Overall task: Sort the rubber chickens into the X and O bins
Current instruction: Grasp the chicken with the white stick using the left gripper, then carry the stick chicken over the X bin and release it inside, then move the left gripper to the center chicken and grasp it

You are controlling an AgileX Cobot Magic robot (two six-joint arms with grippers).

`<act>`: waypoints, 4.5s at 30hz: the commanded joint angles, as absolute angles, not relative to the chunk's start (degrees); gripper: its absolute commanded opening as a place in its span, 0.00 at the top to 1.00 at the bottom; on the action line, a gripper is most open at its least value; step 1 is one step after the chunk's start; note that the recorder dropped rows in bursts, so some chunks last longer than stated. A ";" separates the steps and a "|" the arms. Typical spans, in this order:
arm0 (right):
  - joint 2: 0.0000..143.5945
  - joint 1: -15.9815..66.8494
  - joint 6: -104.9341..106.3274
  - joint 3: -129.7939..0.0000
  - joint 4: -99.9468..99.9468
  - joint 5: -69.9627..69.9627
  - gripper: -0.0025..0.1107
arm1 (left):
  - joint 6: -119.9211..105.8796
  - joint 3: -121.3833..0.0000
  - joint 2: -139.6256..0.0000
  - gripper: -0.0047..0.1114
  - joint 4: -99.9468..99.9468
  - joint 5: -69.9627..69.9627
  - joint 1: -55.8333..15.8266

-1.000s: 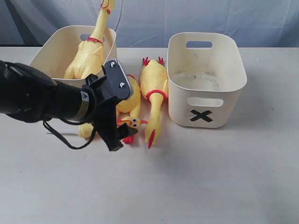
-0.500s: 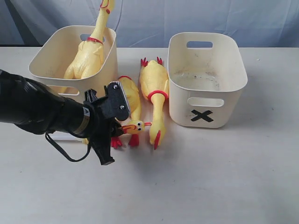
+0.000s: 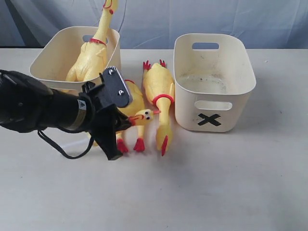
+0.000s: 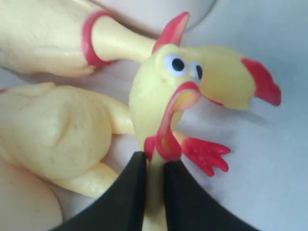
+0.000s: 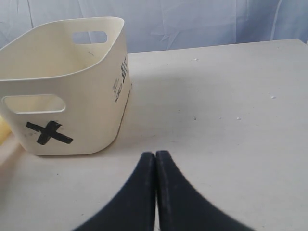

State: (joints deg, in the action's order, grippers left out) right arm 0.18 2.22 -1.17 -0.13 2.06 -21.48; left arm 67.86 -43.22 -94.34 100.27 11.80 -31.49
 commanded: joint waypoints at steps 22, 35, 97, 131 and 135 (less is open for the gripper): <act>0.00 2.41 -1.15 0.00 2.01 -20.74 0.98 | 80.92 -44.22 -61.61 0.96 96.86 3.28 -31.90; 0.00 2.41 -1.15 0.00 2.01 -20.90 0.98 | 46.13 -53.48 -75.00 0.96 42.97 32.77 -31.90; 0.00 2.41 -1.15 0.00 1.87 -20.81 0.98 | 83.26 -67.89 -100.64 0.41 97.55 5.84 -32.71; 0.00 2.41 -1.15 0.00 2.01 -20.80 0.98 | 67.02 -59.90 -114.80 0.96 96.42 -2.76 -33.02; 0.00 2.41 -1.15 0.00 2.01 -20.80 0.98 | 67.02 -59.90 -112.12 0.96 95.70 -7.91 -35.04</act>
